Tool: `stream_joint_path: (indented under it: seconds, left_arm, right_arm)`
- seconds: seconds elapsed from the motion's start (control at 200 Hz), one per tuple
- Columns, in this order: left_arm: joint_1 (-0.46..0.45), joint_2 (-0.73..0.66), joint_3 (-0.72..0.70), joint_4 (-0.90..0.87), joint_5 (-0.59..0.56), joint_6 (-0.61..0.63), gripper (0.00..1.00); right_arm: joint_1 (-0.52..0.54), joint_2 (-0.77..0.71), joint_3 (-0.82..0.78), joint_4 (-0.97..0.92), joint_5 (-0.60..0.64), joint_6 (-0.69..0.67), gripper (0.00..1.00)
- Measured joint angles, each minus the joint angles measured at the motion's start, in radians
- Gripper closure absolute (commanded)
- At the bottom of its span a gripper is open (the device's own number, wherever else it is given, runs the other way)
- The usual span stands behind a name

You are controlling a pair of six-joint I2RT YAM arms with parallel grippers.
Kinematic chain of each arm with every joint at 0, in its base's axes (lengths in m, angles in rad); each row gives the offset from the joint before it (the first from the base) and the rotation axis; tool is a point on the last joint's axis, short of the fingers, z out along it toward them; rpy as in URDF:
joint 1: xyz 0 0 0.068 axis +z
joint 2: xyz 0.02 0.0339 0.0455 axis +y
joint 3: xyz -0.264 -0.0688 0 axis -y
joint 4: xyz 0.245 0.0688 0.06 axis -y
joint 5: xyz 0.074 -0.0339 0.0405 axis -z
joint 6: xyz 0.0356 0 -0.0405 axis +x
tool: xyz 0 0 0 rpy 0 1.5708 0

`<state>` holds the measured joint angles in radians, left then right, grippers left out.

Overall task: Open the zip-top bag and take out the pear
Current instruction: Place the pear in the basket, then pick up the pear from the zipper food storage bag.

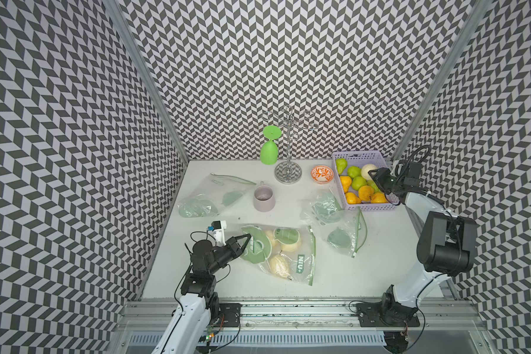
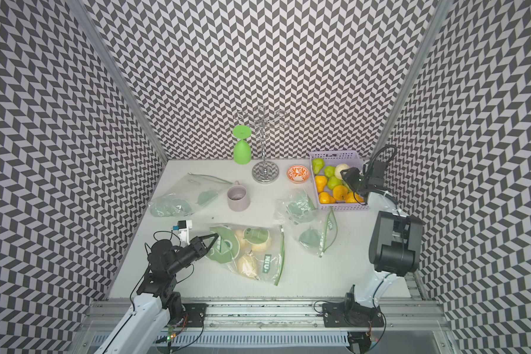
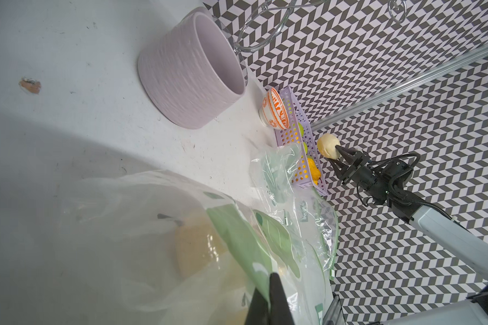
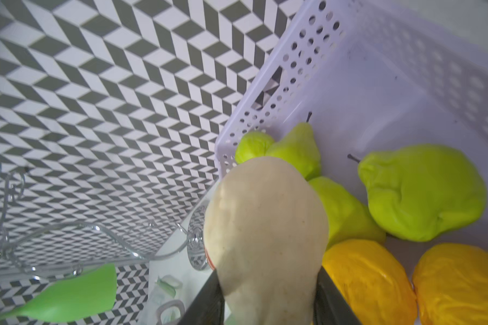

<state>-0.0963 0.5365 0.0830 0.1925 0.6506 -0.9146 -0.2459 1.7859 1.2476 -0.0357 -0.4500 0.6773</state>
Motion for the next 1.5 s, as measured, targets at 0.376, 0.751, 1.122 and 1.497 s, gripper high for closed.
stream_joint_path:
  seconds: [0.376, 0.751, 1.122, 1.497]
  left_arm:
    - [0.001, -0.006, 0.000, 0.002, 0.008, -0.002, 1.00]
    - [0.001, -0.023, 0.000, 0.005, 0.009, -0.001, 1.00]
    - [0.001, -0.048, 0.000, -0.014, 0.009, 0.008, 1.00]
    - [0.001, -0.069, -0.015, -0.033, -0.002, 0.012, 1.00]
  right_arm:
    - [-0.003, -0.019, 0.016, -0.031, 0.000, -0.052, 0.33]
    - [0.415, -0.783, -0.675, -0.068, -0.248, -0.036, 0.85]
    - [0.795, -0.908, -1.012, 0.029, -0.204, 0.176, 1.00]
    - [0.949, -0.805, -1.094, 0.269, -0.154, 0.278, 0.99]
